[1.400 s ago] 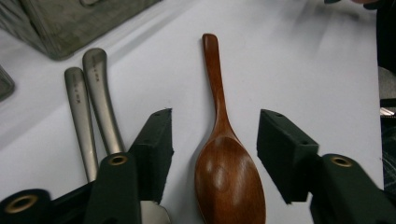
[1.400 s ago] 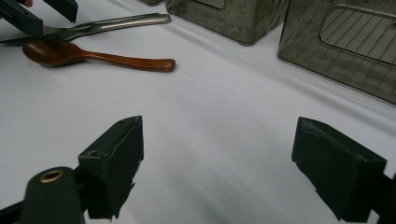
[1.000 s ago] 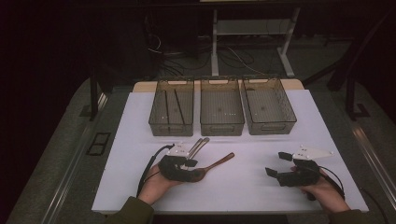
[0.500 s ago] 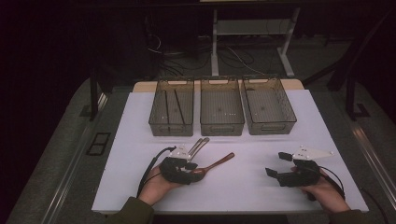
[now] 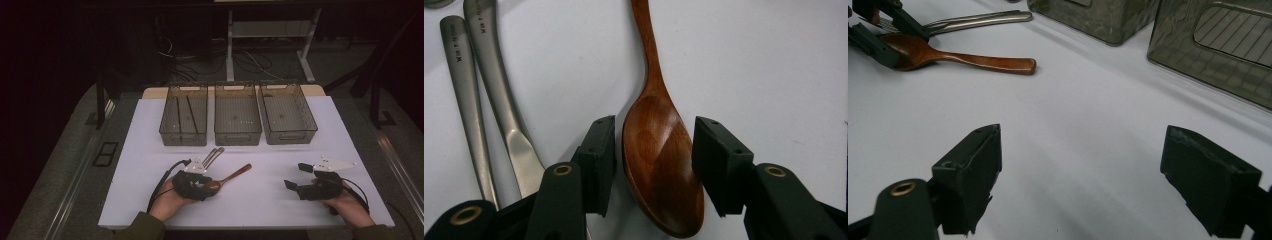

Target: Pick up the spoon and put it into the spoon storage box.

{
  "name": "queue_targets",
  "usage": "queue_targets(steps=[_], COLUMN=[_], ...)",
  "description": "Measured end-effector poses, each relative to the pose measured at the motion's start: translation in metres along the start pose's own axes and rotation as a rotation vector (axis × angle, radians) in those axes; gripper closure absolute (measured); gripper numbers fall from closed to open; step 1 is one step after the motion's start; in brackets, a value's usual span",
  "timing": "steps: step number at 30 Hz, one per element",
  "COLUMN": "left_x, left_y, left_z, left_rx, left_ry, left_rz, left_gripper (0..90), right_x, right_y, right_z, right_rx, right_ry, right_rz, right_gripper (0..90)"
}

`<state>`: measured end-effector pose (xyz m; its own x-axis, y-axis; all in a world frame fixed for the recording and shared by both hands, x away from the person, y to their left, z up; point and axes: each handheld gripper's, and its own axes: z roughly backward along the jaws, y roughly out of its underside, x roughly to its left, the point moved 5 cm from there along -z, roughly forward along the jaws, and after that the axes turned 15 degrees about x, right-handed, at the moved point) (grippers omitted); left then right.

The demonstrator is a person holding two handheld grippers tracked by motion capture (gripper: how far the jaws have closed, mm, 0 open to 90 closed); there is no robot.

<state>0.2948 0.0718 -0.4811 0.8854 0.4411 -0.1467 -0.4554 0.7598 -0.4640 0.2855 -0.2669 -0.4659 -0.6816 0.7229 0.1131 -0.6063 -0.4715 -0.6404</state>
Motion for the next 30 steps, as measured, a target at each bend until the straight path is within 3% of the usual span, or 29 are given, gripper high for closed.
queue_targets(steps=[3, 5, 8, 9, 10, 13, 17, 20, 22, 30], left_x=[0.000, -0.002, -0.003, -0.005, -0.005, -0.009, -0.010, -0.013, -0.013, -0.012], left_y=[0.000, 0.000, 0.000, -0.002, -0.002, -0.003, -0.003, -0.004, -0.004, -0.005], left_z=[0.001, 0.000, 0.001, -0.001, -0.001, -0.002, -0.002, -0.003, -0.002, -0.001], left_rx=[0.014, 0.011, 0.029, 0.008, 0.008, 0.013, 0.032, 0.019, 0.036, 0.038], left_ry=[-0.008, -0.011, -0.018, -0.015, -0.016, -0.010, -0.004, 0.011, 0.009, -0.004], left_rz=[-0.029, -0.015, -0.030, -0.003, -0.013, -0.010, -0.047, -0.025, -0.044, -0.045], left_gripper=[53.6, 54.8, 56.1, 56.3, 57.0, 61.7, 68.7, 73.6, 76.8, 78.4], right_x=[0.000, 0.000, 0.000, 0.000, 0.000, 0.000, 0.000, 0.000, 0.000, 0.001], right_y=[0.000, 0.000, 0.000, 0.000, 0.000, 0.000, 0.000, 0.000, 0.000, -0.001], right_z=[0.000, 0.000, 0.000, 0.000, 0.000, 0.001, 0.001, 0.001, 0.001, 0.001], right_rx=[0.000, -0.002, -0.003, -0.003, -0.005, -0.006, -0.006, -0.007, -0.007, -0.008], right_ry=[-0.001, -0.001, -0.001, -0.002, -0.001, -0.001, 0.000, -0.001, -0.001, -0.005], right_rz=[-0.001, -0.002, -0.003, -0.003, -0.001, 0.001, 0.000, -0.002, -0.002, 0.001], right_gripper=[16.0, 16.0, 16.0, 16.0, 16.0, 16.0, 16.0, 16.0, 16.0, 16.0])
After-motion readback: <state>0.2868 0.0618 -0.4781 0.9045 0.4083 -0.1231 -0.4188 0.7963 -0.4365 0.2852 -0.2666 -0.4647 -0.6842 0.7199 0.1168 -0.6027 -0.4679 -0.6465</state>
